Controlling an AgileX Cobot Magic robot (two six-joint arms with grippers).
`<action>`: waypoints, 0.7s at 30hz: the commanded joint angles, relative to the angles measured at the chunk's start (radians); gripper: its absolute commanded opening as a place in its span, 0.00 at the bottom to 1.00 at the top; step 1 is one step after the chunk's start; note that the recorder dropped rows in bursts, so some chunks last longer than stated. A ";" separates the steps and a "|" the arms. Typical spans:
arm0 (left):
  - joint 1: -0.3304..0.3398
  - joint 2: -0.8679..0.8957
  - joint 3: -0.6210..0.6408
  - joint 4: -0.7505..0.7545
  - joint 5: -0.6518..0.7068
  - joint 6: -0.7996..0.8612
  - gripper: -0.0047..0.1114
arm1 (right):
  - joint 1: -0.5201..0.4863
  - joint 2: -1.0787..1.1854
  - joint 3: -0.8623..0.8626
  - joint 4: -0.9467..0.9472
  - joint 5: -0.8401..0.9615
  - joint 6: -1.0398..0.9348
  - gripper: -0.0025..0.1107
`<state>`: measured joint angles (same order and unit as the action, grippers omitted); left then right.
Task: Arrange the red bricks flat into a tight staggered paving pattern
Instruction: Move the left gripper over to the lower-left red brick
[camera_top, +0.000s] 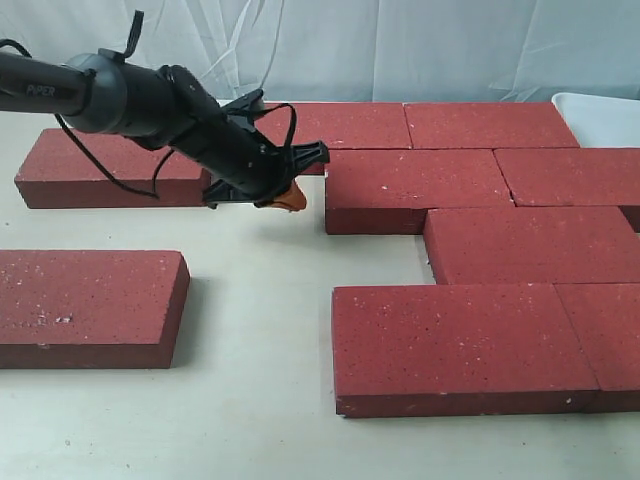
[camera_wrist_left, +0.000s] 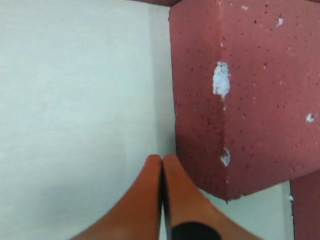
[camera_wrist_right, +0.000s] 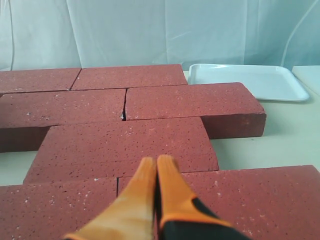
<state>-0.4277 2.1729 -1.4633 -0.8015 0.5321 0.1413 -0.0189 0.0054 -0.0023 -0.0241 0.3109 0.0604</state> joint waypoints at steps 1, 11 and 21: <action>0.007 -0.062 -0.002 0.059 0.060 -0.004 0.04 | 0.001 -0.005 0.002 0.000 -0.007 -0.004 0.01; 0.007 -0.214 -0.002 0.332 0.204 -0.008 0.04 | 0.001 -0.005 0.002 0.000 -0.007 -0.004 0.01; 0.007 -0.349 -0.002 0.558 0.382 -0.051 0.04 | 0.001 -0.005 0.002 0.000 -0.007 -0.004 0.01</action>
<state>-0.4216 1.8608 -1.4633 -0.3053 0.8729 0.1200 -0.0189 0.0054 -0.0023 -0.0241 0.3109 0.0604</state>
